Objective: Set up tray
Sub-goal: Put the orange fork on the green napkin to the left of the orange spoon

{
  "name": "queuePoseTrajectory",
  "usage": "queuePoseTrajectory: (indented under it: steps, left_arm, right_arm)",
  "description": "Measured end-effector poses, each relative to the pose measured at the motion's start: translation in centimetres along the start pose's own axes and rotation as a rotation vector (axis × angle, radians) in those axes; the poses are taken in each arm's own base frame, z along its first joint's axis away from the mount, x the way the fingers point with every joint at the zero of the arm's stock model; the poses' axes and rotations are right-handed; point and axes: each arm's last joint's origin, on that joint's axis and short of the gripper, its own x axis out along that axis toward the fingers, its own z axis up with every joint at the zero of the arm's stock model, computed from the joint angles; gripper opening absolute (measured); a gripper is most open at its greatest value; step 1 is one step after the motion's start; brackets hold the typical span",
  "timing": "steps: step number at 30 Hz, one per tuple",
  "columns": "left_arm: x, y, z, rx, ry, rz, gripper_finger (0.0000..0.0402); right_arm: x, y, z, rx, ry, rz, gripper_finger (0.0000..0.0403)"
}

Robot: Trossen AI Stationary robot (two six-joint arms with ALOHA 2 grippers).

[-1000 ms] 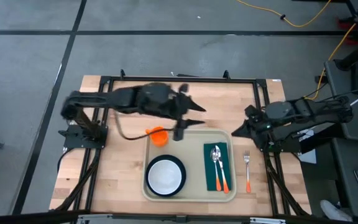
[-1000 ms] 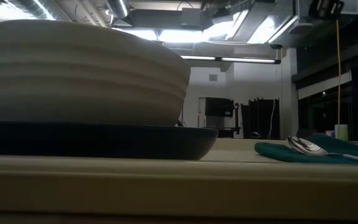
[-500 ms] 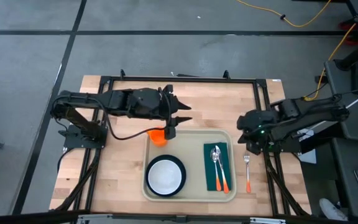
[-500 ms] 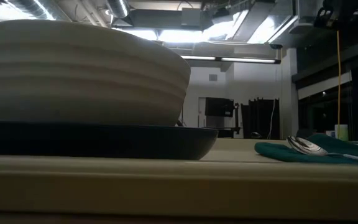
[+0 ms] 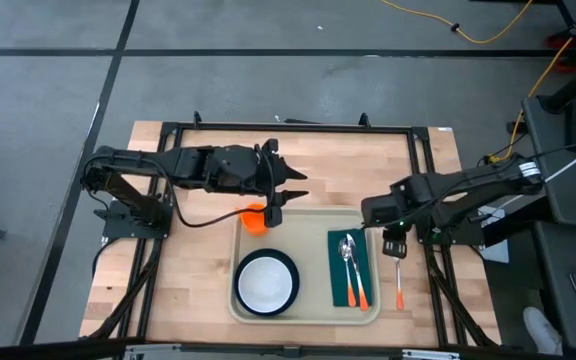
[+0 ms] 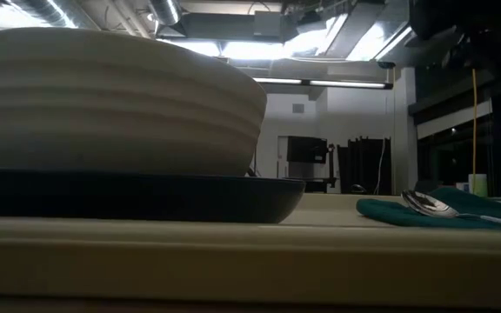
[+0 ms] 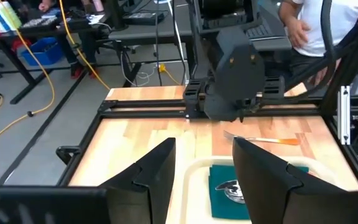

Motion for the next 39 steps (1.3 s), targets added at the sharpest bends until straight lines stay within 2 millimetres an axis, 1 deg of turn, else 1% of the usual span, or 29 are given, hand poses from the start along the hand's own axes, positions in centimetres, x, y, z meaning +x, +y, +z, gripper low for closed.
queuePoseTrajectory:
  steps: [3, 8, 10, 13, 16, 18, 20, 25, 27, 30, 33, 39]
  left_arm:
    - [0.0, 0.0, -0.1, 0.001, 0.006, -0.001, 0.0153]
    - [-0.1, -0.2, -0.2, -0.001, 0.022, -0.006, 0.0152]
    - [-0.1, -0.2, -0.2, -0.001, 0.023, -0.007, 0.0151]
    - [-0.1, -0.2, -0.2, -0.001, 0.023, -0.007, 0.015]
    - [-0.2, -0.2, -0.2, -0.001, 0.021, -0.007, 0.015]
    - [-0.4, -0.1, 0.0, -0.004, 0.013, -0.014, 0.015]
    - [-0.8, 0.0, 0.1, -0.005, 0.008, -0.016, 0.015]
    - [-2.0, 0.0, 0.4, -0.029, -0.009, -0.024, 0.015]
    - [-2.7, 0.0, 0.5, -0.029, -0.01, -0.031, 0.015]
    - [-3.4, -0.1, 0.6, -0.026, -0.013, -0.041, 0.015]
    - [-3.8, -0.2, 0.6, -0.016, -0.012, -0.045, 0.015]
    - [-4.0, -0.3, 0.5, -0.002, 0.004, -0.05, 0.015]
  right_arm:
    - [0.6, 0.0, 0.4, 0.032, 0.046, -0.023, 0.0108]
    - [1.4, 0.1, 0.8, 0.219, 0.095, -0.049, 0.0115]
    - [1.6, 0.2, 1.1, 0.262, 0.097, -0.053, 0.0115]
    - [1.9, 0.2, 1.3, 0.281, 0.088, -0.074, 0.0115]
    - [2.1, 0.3, 1.7, 0.263, 0.071, -0.066, 0.0115]
    - [2.8, 0.2, 1.8, 0.25, 0.057, -0.056, 0.0115]
    - [3.8, -0.1, 1.7, 0.274, 0.075, -0.057, 0.0115]
    - [5.8, -1.0, 0.8, 0.399, 0.137, -0.104, 0.0115]
    - [6.2, -1.3, 0.5, 0.406, 0.149, -0.112, 0.0115]
    - [6.6, -1.3, 0.5, 0.412, 0.152, -0.079, 0.0115]
    - [6.8, -1.2, 0.5, 0.429, 0.165, -0.042, 0.0115]
    - [7.7, -1.8, -0.2, 0.406, 0.215, -0.07, 0.0115]
